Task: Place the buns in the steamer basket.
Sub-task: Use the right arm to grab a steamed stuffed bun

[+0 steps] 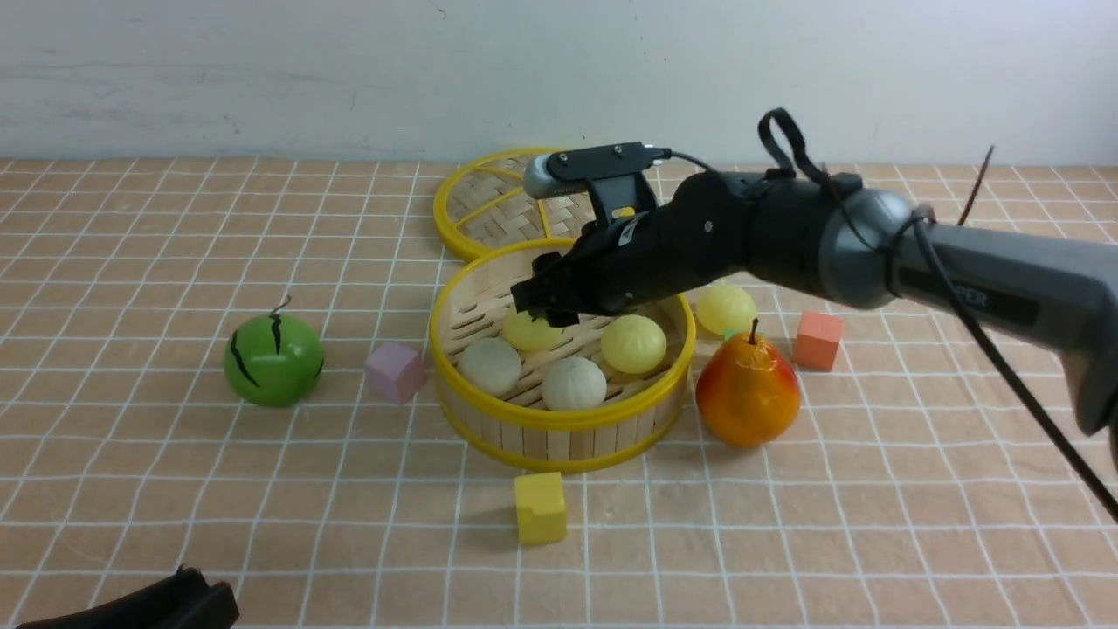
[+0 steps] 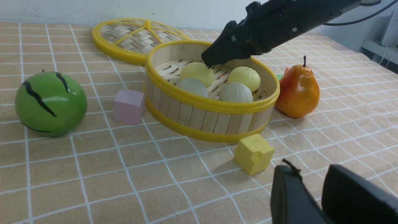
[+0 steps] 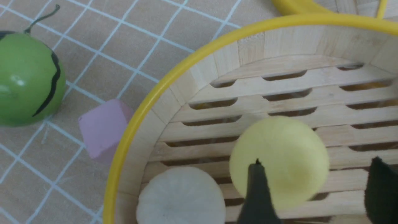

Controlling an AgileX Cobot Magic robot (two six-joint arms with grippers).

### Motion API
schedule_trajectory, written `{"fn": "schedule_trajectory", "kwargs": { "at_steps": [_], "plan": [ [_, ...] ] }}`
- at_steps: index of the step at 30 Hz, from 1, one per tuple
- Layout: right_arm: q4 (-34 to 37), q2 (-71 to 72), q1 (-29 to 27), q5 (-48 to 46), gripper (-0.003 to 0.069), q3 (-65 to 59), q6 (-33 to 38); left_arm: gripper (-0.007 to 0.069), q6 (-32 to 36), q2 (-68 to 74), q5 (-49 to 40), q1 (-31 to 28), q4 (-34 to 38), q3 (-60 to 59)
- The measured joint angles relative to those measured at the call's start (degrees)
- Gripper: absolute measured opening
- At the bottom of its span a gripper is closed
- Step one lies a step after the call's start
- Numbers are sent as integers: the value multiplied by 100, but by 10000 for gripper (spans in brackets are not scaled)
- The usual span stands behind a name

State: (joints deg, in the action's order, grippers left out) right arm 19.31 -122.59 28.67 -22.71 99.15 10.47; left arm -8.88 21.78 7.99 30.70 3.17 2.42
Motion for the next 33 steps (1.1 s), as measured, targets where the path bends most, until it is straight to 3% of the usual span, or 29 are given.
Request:
{"fn": "schedule_trajectory", "kwargs": {
  "at_steps": [5,12,22,33],
  "plan": [
    [-724,958,-405,-690,483,34,-5,174,0,0,0,0,0,0],
    [-957,1040,-1387,-2009,393,77,-340,183,0,0,0,0,0,0],
    [-630,-149,-1590,-1294,374,528,-278,183,0,0,0,0,0,0],
    [-672,-1331,-1597,-1204,363,1568,-293,183,0,0,0,0,0,0]
  ]
}}
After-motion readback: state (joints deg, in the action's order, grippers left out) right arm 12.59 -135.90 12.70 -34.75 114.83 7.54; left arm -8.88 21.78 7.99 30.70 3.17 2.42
